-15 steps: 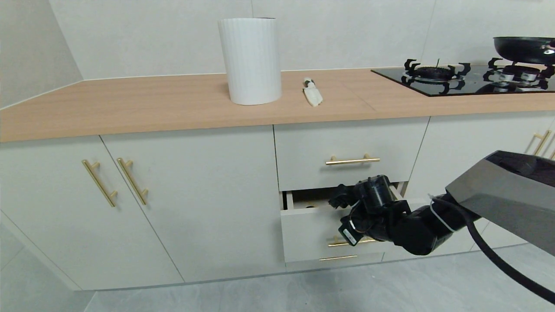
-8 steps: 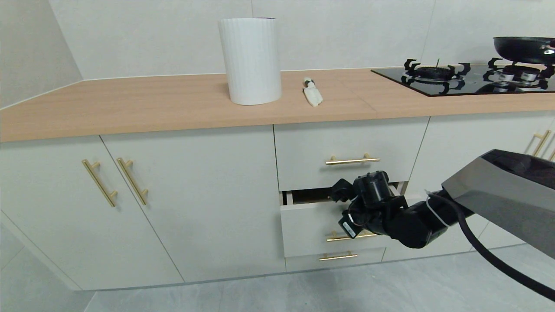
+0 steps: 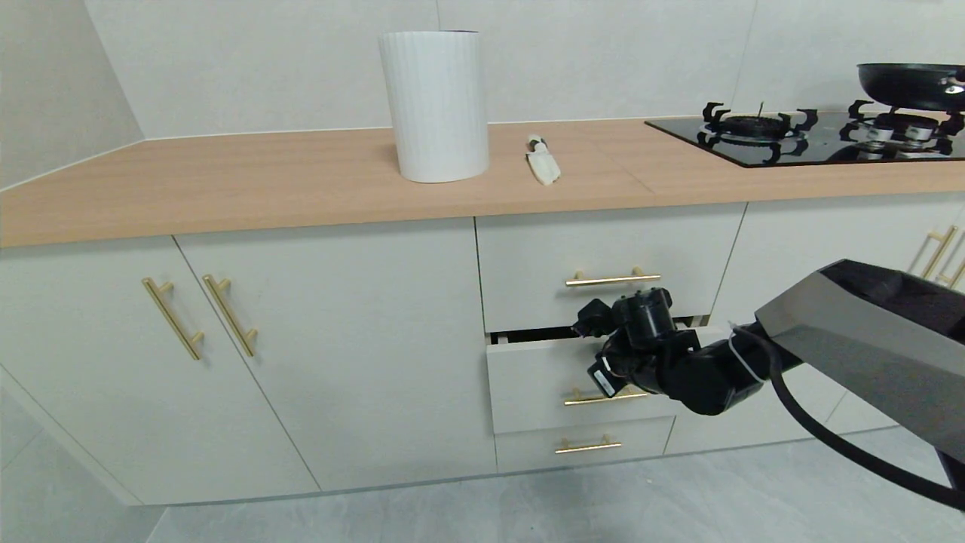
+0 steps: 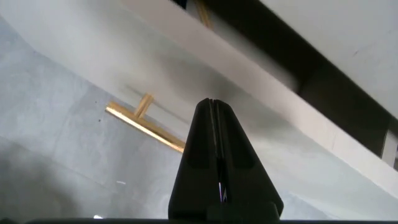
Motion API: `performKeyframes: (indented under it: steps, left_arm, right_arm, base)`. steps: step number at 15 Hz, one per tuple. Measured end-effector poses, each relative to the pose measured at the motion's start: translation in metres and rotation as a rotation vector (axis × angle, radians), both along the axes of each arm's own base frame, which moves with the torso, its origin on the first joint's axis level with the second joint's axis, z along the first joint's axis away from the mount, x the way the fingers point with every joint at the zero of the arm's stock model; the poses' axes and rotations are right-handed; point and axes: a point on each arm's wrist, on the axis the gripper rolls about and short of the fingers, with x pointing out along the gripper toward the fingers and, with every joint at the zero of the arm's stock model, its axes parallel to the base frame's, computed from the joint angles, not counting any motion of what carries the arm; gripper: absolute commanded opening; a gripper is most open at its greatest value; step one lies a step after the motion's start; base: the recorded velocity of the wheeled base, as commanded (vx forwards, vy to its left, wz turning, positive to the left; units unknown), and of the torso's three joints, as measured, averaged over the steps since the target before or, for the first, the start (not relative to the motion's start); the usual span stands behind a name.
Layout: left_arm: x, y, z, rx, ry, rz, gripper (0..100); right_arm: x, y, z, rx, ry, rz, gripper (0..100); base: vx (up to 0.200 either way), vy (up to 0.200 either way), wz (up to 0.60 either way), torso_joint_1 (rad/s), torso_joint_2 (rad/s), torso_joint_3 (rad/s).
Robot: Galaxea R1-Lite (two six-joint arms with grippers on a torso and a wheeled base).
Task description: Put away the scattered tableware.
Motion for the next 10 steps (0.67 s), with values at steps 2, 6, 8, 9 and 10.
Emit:
performKeyframes:
  steps: [2, 6, 8, 9, 10]
  left_arm:
    - [0.000, 0.000, 0.000, 0.000, 0.000, 0.000, 100]
    - [0.000, 0.000, 0.000, 0.000, 0.000, 0.000, 100]
    - [0.000, 0.000, 0.000, 0.000, 0.000, 0.000, 100]
    - [0.000, 0.000, 0.000, 0.000, 0.000, 0.000, 100]
    - [0.000, 0.000, 0.000, 0.000, 0.000, 0.000, 100]
  right_arm:
    - [0.005, 0.003, -0.002, 0.011, -0.008, -0.031, 0]
    - [0.012, 0.017, -0.008, 0.033, -0.013, -0.102, 0]
    - [0.018, 0.019, -0.007, 0.051, -0.034, -0.132, 0]
    - [0.021, 0.020, -0.007, 0.055, -0.046, -0.161, 0]
    - [0.023, 0.021, -0.008, 0.053, -0.052, -0.174, 0]
  base:
    - [0.000, 0.000, 0.00, 0.000, 0.00, 0.000]
    - [0.000, 0.000, 0.00, 0.000, 0.00, 0.000]
    - [0.000, 0.000, 0.00, 0.000, 0.00, 0.000]
    - [0.000, 0.000, 0.00, 0.000, 0.00, 0.000]
    - [0.000, 0.000, 0.00, 0.000, 0.00, 0.000]
